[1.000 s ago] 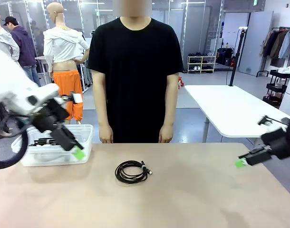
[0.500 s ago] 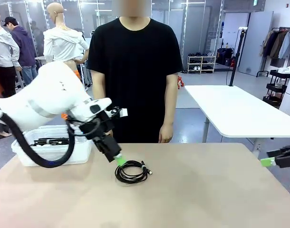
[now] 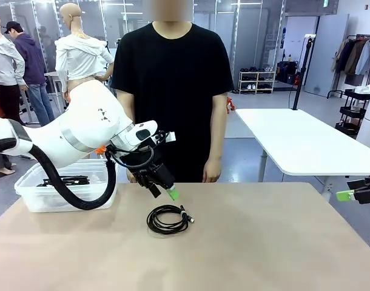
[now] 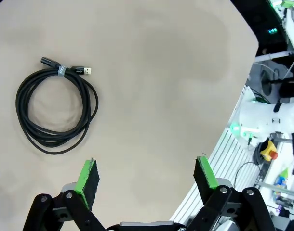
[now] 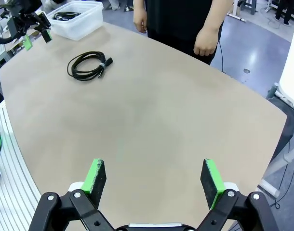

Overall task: Organize and store the cables.
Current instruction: Place the USB Extension Cable into the Organizing box.

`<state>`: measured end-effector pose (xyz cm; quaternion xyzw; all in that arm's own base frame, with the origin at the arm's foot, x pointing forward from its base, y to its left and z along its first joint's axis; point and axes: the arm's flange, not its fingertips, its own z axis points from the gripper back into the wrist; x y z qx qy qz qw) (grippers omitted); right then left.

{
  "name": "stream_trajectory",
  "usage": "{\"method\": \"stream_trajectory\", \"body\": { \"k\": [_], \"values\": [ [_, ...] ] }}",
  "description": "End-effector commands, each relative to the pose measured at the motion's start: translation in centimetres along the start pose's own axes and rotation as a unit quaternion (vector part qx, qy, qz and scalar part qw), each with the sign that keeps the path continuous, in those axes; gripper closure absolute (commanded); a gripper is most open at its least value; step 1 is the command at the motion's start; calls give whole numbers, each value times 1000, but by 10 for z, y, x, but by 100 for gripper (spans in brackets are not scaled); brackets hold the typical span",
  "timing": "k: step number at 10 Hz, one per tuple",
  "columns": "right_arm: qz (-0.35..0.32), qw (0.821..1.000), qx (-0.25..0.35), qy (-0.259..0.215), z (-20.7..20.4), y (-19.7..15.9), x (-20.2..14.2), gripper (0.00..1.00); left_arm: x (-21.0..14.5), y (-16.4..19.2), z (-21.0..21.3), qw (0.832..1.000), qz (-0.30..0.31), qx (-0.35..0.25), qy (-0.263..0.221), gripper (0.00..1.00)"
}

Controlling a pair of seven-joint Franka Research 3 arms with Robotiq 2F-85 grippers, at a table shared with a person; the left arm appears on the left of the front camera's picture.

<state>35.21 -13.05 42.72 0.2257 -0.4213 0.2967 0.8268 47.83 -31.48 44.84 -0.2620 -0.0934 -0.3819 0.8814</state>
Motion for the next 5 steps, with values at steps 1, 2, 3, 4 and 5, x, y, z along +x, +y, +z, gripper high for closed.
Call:
{"method": "stream_trajectory", "body": {
  "k": [1,2,3,4,5],
  "values": [
    [-1,1000,8,2,1,-1,-3,0,-5,-2,2,1000,-1,-2,7,0],
    [-1,1000,8,2,1,-1,-3,0,-5,-2,2,1000,-1,-2,7,0],
    [-1,1000,8,2,1,-1,-3,0,-5,-2,2,1000,-1,-2,7,0],
    [-1,1000,8,2,1,-1,-3,0,-5,-2,2,1000,-1,-2,7,0],
    [-1,1000,8,2,1,-1,-3,0,-5,-2,2,1000,-1,-2,7,0]
  ]
}}
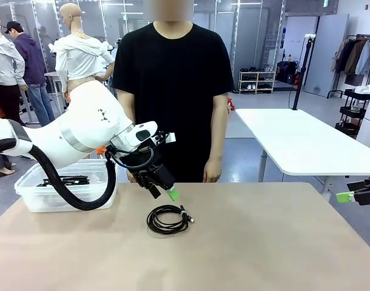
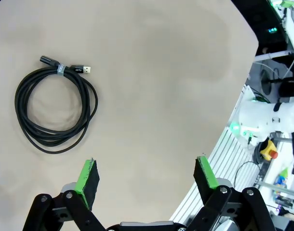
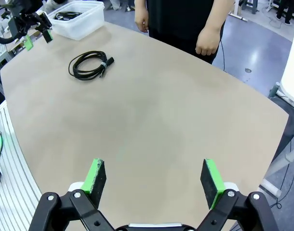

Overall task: Organize and store the cables.
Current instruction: Place the USB Extension Cable into the Organizing box.

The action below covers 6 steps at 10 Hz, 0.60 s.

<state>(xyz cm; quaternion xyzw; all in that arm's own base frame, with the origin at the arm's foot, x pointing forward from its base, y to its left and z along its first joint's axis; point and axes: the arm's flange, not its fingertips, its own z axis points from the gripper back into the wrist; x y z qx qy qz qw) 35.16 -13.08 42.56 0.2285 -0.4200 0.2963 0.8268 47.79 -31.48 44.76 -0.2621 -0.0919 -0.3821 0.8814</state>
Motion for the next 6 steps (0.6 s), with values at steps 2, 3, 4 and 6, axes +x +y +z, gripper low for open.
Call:
{"method": "stream_trajectory", "body": {
  "k": [2,3,4,6],
  "values": [
    [1,1000,5,2,2,-1,-1,0,0,0,0,1000,0,0,0,0],
    [1,1000,5,2,2,-1,-1,0,22,-12,-7,999,23,43,14,0],
    [1,1000,5,2,2,-1,-1,0,43,-22,-17,995,41,91,27,0],
    [1,1000,5,2,2,-1,-1,0,78,-23,-41,989,62,127,47,0]
  ]
}}
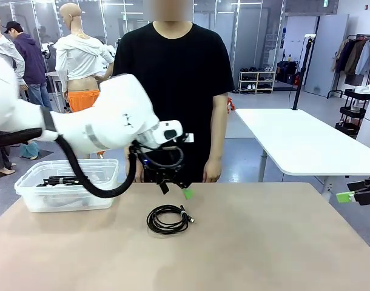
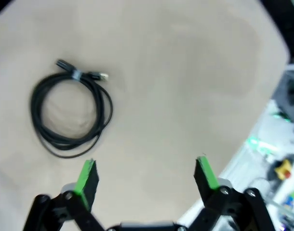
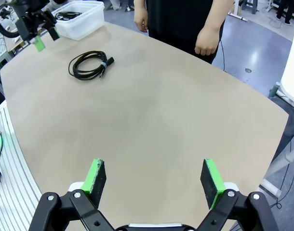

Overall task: Organize and store the cables.
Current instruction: Place the USB Extension Cable into the Organizing box.

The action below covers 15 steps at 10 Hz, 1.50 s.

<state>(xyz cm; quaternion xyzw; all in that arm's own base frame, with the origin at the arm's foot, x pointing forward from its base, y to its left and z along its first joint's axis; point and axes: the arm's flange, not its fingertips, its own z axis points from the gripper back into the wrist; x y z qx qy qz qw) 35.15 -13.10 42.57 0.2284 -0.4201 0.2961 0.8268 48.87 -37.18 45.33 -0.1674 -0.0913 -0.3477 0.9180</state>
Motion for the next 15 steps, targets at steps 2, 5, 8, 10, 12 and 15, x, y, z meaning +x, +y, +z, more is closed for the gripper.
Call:
{"method": "stream_trajectory", "body": {
  "k": [2,5,8,10,12,15],
  "values": [
    [1,1000,5,2,1,-1,-1,0,61,-9,-31,991,81,91,48,0],
    [1,1000,5,2,1,-1,-1,0,82,-19,-44,985,91,131,70,0],
    [1,1000,5,2,1,-1,-1,0,81,-6,-49,980,140,124,63,0],
    [1,1000,5,2,1,-1,-1,0,82,-1,-66,966,198,146,79,0],
    [1,1000,5,2,1,-1,-1,0,83,8,-91,946,286,125,81,0],
    [1,1000,5,2,1,-1,-1,0,78,23,-124,917,359,156,73,0]
  ]
}}
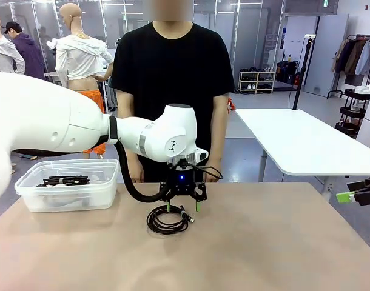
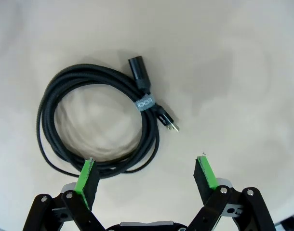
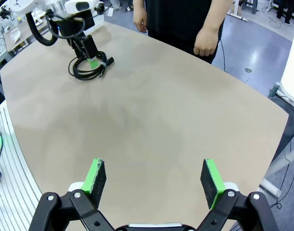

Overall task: Organize and store the cables.
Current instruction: Place the USB Extension Cable into the Organizing box.

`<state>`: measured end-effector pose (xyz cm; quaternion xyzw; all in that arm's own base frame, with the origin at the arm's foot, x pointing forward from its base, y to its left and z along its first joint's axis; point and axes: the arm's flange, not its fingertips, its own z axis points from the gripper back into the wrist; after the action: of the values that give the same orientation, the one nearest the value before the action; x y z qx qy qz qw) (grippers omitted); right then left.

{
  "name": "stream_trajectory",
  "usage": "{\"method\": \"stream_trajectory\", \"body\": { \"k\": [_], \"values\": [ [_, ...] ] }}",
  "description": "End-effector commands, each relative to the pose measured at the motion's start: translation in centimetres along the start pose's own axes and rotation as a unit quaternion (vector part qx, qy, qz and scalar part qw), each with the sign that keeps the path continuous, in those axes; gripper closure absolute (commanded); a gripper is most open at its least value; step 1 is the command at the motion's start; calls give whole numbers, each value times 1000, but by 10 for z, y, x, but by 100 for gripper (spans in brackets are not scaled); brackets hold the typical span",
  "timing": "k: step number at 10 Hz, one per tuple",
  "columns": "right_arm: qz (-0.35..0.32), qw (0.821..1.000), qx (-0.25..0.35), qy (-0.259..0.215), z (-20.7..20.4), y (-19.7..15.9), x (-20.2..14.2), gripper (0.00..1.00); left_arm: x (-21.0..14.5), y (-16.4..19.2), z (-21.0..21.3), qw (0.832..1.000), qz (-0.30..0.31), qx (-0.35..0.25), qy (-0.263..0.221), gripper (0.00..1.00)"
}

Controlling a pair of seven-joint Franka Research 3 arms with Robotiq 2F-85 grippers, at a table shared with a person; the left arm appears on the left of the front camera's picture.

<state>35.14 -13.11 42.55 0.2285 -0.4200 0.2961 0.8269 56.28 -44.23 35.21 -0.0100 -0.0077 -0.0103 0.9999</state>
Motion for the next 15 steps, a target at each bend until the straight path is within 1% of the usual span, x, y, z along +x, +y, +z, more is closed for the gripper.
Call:
{"method": "stream_trajectory", "body": {
  "k": [1,3,5,8,11,12,13,14,15],
  "values": [
    [1,1000,5,2,1,-1,-1,0,12,-6,-6,999,41,-10,-7,0],
    [1,1000,5,2,1,-1,-1,0,18,-9,-18,999,44,-8,10,0],
    [1,1000,5,2,1,-1,-1,0,23,-5,-22,999,52,-7,-5,0],
    [1,1000,5,2,1,-1,-1,0,29,-5,-35,998,54,6,-42,0],
    [1,1000,5,2,1,-1,-1,0,28,-4,-42,998,51,1,-39,0],
    [1,1000,5,2,1,-1,-1,0,28,-3,-40,997,48,6,-53,35],
    [1,1000,5,2,1,-1,-1,0,28,-2,-39,997,48,10,-57,60],
    [1,1000,5,2,1,-1,-1,0,27,-2,-39,997,47,9,-55,95],
    [1,1000,5,2,1,-1,-1,0,26,-1,-41,997,47,10,-54,100]
  ]
}}
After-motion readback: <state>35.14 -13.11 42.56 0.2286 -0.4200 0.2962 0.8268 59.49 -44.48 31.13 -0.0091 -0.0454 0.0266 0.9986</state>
